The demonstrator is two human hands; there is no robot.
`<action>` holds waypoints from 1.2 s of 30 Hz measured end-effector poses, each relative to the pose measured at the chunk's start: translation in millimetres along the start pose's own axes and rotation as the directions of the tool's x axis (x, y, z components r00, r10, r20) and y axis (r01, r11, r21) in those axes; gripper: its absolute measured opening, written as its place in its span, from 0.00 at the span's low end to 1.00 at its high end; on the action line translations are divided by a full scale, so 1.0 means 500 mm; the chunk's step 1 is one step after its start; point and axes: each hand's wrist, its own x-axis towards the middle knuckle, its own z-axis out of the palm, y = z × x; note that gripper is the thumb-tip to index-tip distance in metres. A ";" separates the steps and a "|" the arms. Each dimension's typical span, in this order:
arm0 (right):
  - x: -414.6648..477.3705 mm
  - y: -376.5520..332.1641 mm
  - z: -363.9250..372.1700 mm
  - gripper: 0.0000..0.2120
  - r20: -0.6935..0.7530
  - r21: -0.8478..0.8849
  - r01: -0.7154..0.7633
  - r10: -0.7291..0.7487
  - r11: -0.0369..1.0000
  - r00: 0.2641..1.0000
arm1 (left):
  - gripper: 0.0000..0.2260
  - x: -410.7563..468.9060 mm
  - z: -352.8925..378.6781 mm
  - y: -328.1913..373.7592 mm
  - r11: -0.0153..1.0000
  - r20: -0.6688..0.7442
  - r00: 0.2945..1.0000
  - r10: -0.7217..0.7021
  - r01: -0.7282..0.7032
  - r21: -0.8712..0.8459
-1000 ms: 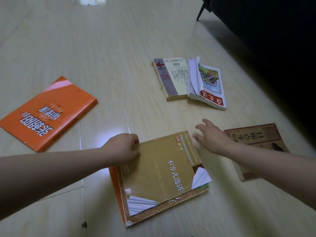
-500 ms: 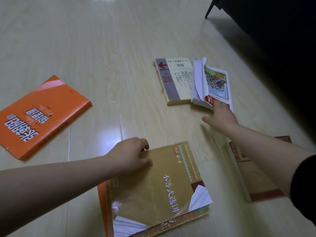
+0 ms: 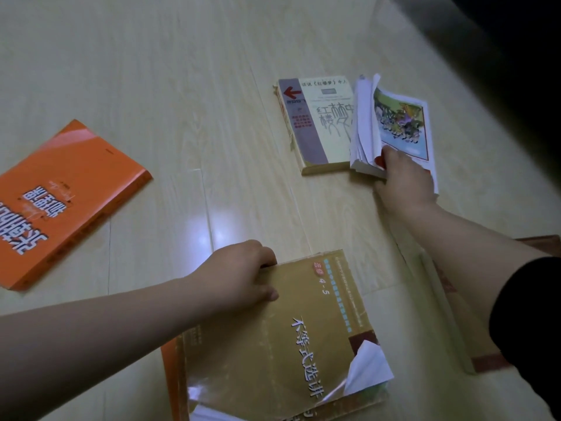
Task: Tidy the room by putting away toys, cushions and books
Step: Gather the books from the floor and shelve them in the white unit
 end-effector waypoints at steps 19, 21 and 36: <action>-0.179 -0.054 -0.081 0.05 0.233 0.210 0.051 -0.100 0.976 0.967 | 0.19 -0.067 0.022 -0.010 0.988 -0.064 0.998 -0.003 0.012 0.152; -0.205 -0.073 -0.099 0.07 0.292 0.216 0.019 -0.083 0.976 0.953 | 0.20 -0.090 0.018 -0.017 0.983 -0.053 0.999 -0.013 0.022 0.181; -0.172 -0.087 -0.180 0.44 0.526 -0.020 0.512 -0.426 0.859 0.736 | 0.20 -0.135 0.003 -0.020 0.957 0.023 0.999 -0.033 0.025 0.290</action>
